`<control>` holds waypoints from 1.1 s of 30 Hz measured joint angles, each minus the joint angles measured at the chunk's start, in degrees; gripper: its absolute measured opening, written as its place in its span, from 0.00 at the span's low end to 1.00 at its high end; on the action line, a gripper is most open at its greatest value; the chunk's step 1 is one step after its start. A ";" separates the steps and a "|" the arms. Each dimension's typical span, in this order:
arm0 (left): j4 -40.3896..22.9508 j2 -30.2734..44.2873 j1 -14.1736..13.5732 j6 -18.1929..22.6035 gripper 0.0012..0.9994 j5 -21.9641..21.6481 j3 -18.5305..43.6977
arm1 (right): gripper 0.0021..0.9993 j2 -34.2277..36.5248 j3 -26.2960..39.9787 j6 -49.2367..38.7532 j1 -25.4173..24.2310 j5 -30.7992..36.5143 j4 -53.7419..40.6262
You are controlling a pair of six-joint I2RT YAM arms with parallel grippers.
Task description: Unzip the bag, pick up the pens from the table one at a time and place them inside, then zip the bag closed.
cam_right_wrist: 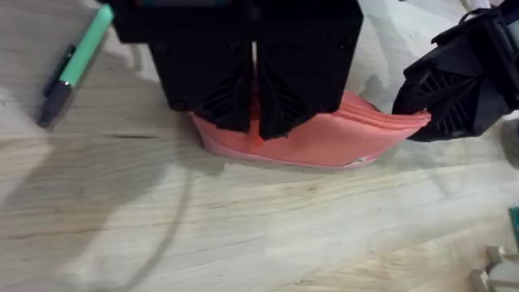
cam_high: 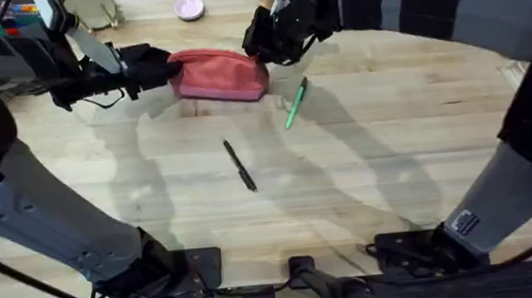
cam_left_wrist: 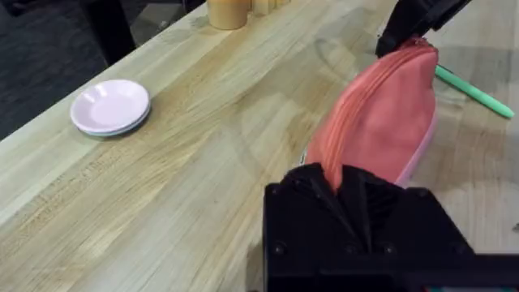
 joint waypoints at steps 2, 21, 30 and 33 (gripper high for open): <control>0.00 0.00 0.00 0.00 0.04 0.00 0.00 | 0.03 0.00 0.00 0.04 0.00 -0.02 0.00; 0.00 0.00 0.00 0.00 0.04 0.00 0.00 | 0.03 -0.68 0.00 -0.55 0.01 -0.13 0.33; 0.07 0.00 0.09 0.00 0.04 -0.17 0.00 | 0.03 -2.91 0.00 -0.83 0.77 -0.08 1.24; 0.07 0.00 0.11 0.00 0.04 -0.24 0.00 | 0.03 -2.91 -0.02 -1.12 1.75 0.33 3.30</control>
